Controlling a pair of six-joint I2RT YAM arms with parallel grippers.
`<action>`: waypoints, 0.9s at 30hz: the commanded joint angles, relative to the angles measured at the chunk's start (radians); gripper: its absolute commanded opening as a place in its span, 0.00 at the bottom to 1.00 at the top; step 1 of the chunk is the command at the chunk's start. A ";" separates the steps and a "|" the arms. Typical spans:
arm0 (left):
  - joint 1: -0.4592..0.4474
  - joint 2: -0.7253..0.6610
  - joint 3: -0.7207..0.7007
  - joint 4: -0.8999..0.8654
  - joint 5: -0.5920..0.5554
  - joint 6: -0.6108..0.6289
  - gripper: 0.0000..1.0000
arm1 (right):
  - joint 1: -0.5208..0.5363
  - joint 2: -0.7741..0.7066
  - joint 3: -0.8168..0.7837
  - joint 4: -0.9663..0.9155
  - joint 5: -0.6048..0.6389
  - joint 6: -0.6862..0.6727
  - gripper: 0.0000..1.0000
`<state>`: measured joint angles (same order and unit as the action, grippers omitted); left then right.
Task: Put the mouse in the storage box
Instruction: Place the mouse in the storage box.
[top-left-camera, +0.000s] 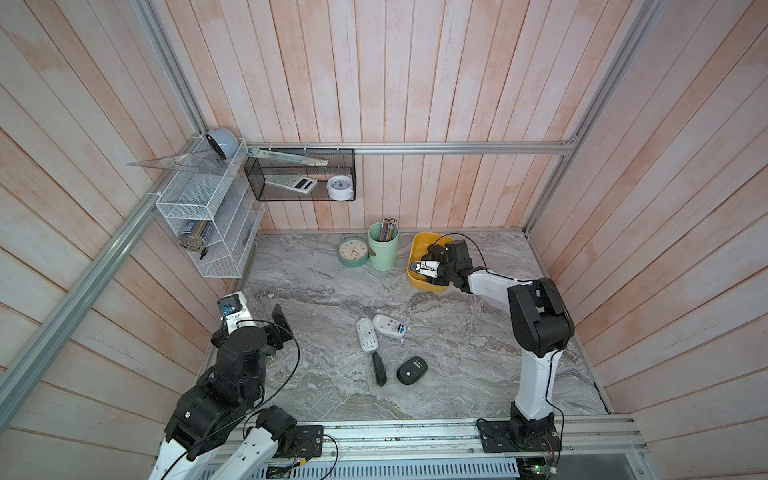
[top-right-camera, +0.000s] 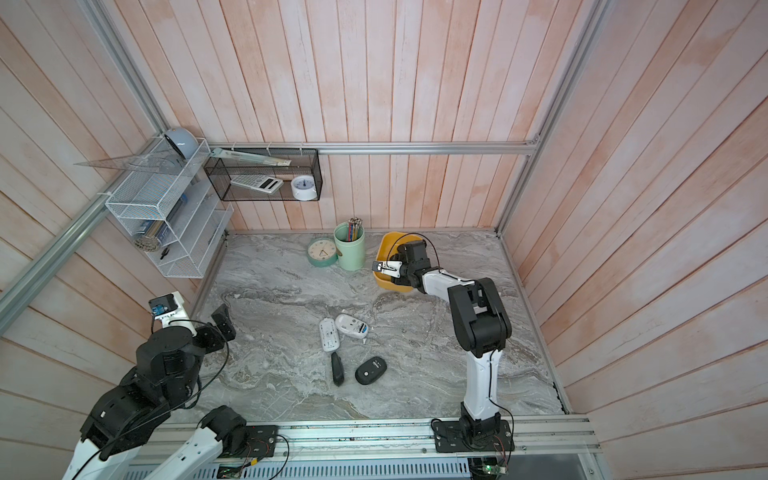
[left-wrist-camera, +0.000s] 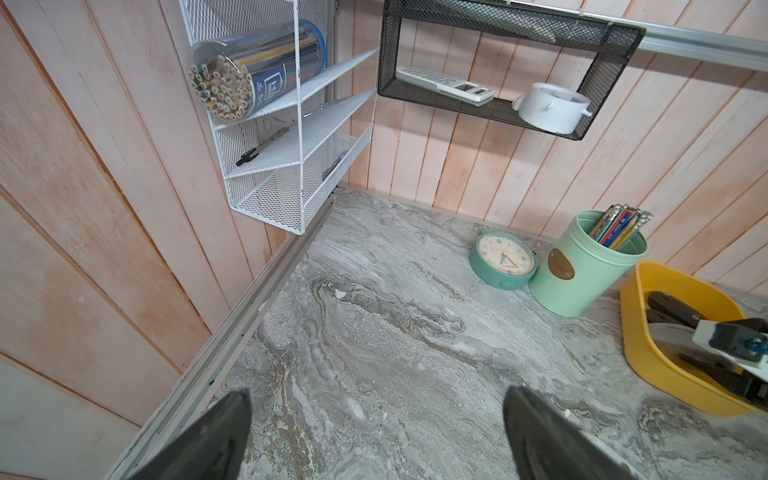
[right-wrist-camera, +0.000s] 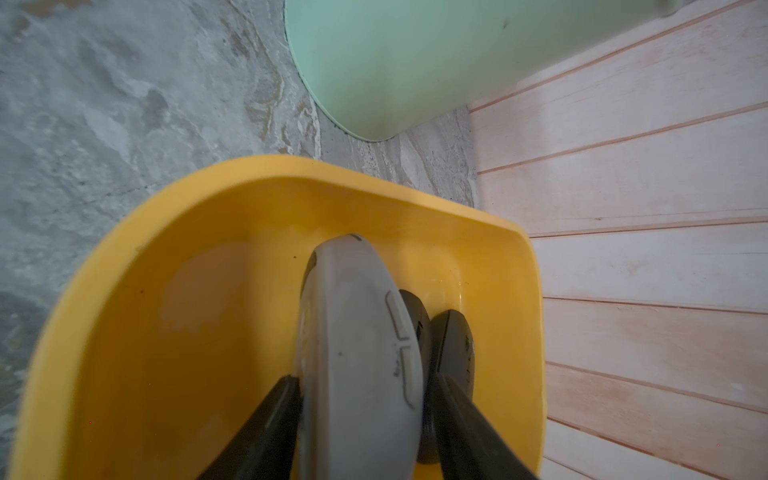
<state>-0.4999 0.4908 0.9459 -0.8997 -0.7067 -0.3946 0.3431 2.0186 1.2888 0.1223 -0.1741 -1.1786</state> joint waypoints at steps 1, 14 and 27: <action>0.016 0.008 -0.013 0.015 0.021 0.017 1.00 | -0.007 -0.040 -0.020 -0.009 -0.006 0.025 0.77; 0.066 0.005 -0.016 0.024 0.043 0.023 1.00 | -0.028 -0.097 0.011 -0.110 -0.100 0.112 0.76; 0.085 0.011 -0.018 0.029 0.066 0.026 1.00 | -0.038 -0.142 0.053 -0.078 -0.153 0.275 0.75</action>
<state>-0.4232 0.4973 0.9459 -0.8967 -0.6582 -0.3847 0.3088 1.9015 1.2976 0.0254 -0.3054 -0.9730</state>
